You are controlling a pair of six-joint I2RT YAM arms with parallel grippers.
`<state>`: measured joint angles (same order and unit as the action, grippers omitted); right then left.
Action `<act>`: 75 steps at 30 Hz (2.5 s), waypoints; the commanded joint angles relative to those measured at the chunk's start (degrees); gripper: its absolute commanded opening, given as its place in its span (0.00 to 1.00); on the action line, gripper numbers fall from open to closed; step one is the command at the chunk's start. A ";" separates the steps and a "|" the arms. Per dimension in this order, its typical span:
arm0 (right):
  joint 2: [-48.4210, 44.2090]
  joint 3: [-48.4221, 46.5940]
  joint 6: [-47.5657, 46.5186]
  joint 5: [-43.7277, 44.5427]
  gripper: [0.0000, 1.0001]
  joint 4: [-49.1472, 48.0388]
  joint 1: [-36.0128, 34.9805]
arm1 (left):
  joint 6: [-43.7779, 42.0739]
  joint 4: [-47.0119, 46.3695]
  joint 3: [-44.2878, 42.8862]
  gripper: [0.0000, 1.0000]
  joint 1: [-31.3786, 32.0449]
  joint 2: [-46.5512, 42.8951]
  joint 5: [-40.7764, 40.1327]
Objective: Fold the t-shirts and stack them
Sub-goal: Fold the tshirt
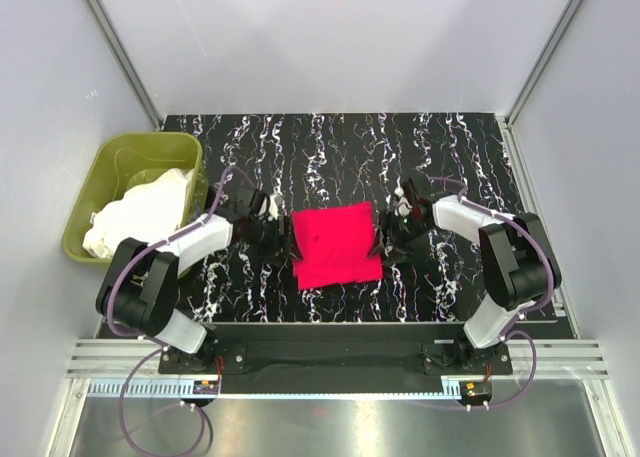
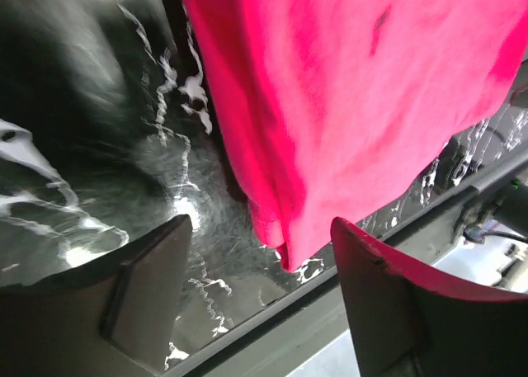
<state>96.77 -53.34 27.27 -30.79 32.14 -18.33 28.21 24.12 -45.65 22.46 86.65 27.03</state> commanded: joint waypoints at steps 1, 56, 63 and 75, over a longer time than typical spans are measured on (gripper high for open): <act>-0.02 -9.04 -7.74 5.72 0.66 3.54 -0.13 | -4.56 3.74 -7.95 0.75 -1.62 -1.75 -5.58; 18.81 -43.00 -2.06 -1.48 0.56 7.20 6.11 | 2.77 -1.23 -24.96 0.33 0.74 3.54 -8.45; 23.10 -26.04 25.35 -19.92 0.18 -34.99 3.47 | 21.26 -39.99 1.06 0.07 1.71 3.77 3.90; 36.82 -23.29 26.45 -19.32 0.08 -44.64 7.15 | 20.41 -48.39 15.67 0.00 1.45 8.10 -2.23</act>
<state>131.59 -75.07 55.40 -51.75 -14.55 -13.50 50.04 -22.81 -32.88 24.27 96.07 27.38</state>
